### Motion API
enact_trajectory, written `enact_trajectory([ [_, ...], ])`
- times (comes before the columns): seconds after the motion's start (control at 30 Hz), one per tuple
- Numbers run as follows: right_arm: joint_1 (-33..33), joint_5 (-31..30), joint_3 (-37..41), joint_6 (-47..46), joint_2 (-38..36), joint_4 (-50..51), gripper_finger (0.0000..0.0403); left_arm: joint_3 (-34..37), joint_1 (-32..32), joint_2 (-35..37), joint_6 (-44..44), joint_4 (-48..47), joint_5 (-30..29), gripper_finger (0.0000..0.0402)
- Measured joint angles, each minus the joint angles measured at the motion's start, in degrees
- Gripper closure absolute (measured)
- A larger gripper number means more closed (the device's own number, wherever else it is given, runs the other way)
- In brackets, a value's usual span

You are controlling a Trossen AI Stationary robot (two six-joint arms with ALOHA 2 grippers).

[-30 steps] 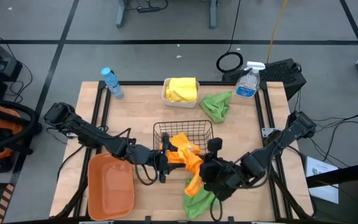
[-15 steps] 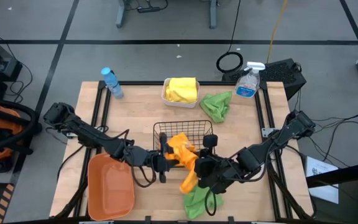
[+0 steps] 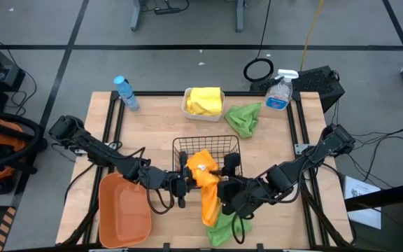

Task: Sort microfiber towel by color & place in baskets
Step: Put the orange microfiber cloth into the black wire basket

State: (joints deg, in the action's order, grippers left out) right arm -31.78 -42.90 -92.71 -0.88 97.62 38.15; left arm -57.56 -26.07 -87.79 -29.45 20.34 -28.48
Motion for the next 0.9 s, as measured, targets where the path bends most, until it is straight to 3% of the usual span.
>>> enact_trajectory([
  [0.1,0.7,3.4,0.0,1.4,0.0,-1.5,0.0262,0.0,0.0,0.0,0.0,-0.4,1.3,0.0363],
  [0.23,1.2,4.6,0.0,3.0,-0.1,-2.0,0.0330,0.0,-0.3,0.0,0.6,-0.6,1.6,0.0362],
  [0.33,1.3,4.3,0.0,3.7,-0.1,-2.0,0.0382,0.0,-1.0,-0.1,2.3,-0.7,-1.5,0.0362],
  [0.43,1.4,3.8,0.0,3.7,-0.1,-0.9,0.0383,0.0,-1.9,0.1,6.7,-3.2,-6.8,0.0348],
  [0.77,1.6,3.9,0.0,-3.8,-1.6,11.5,0.0390,0.0,-5.2,7.3,19.2,-22.2,-13.6,0.0168],
  [0.9,3.5,3.9,0.0,-6.9,-3.1,15.9,0.0388,-0.1,-6.2,8.4,20.8,-24.1,-14.4,0.0125],
])
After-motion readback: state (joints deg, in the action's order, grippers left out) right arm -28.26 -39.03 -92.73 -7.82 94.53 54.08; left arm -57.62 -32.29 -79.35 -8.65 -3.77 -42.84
